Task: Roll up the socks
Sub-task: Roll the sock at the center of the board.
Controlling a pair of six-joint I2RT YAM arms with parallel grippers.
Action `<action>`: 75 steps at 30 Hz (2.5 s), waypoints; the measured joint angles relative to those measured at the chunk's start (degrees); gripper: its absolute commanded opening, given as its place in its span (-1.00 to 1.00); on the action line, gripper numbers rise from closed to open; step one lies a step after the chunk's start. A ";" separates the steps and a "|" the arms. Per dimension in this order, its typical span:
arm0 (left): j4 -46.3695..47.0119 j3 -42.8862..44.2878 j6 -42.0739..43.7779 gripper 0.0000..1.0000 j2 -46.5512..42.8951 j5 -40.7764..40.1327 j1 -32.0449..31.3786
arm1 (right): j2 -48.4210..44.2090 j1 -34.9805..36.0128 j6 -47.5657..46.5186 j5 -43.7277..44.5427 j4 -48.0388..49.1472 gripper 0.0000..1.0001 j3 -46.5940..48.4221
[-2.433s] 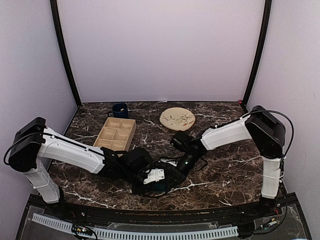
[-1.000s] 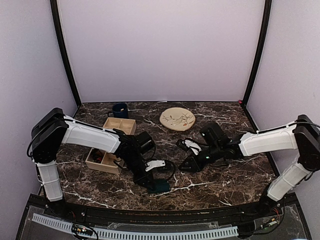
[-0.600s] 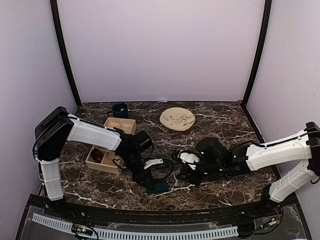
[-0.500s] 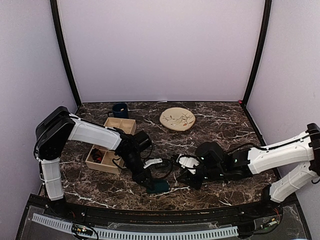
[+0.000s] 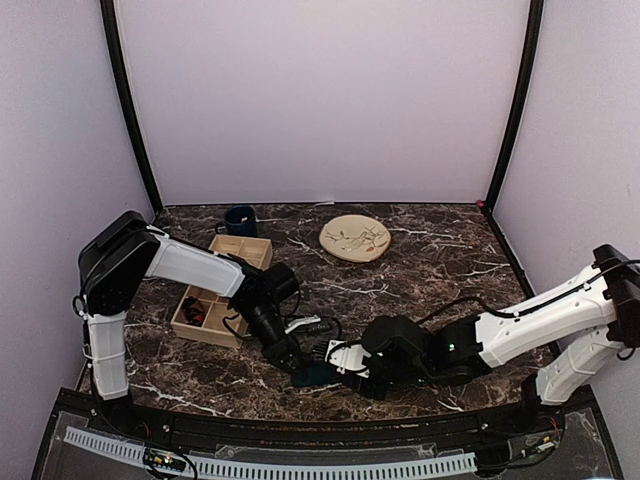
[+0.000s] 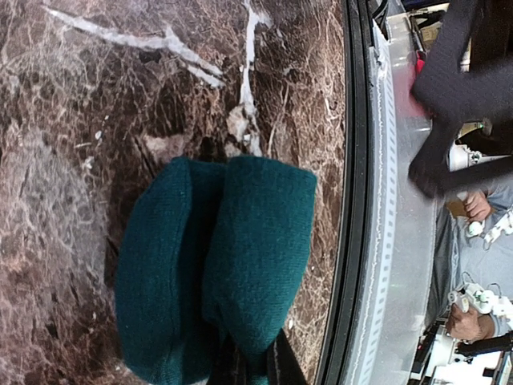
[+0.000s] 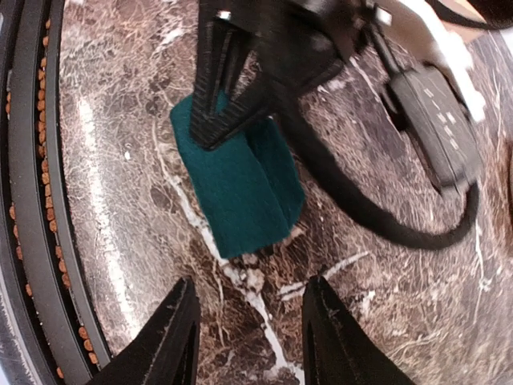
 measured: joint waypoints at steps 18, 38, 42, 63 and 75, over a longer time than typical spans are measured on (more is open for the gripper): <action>-2.16 1.11 0.50 -1.00 2.62 4.28 1.40 | 12.61 3.65 -10.10 2.93 -0.85 -0.12 8.44; -4.42 2.27 1.64 -1.00 5.07 7.50 2.43 | 18.23 3.61 -17.07 7.17 0.94 -0.07 9.81; -4.68 2.29 1.77 -1.00 5.22 8.24 2.60 | 18.86 3.04 -17.94 7.17 1.51 -0.13 10.29; -5.81 2.73 1.42 -0.54 5.79 7.76 3.39 | 20.37 -1.70 -19.76 -1.14 -1.97 -0.78 13.49; -3.39 0.57 -2.49 -0.12 -0.33 0.70 4.57 | 21.42 -4.39 -16.26 -8.02 -8.57 -0.81 17.92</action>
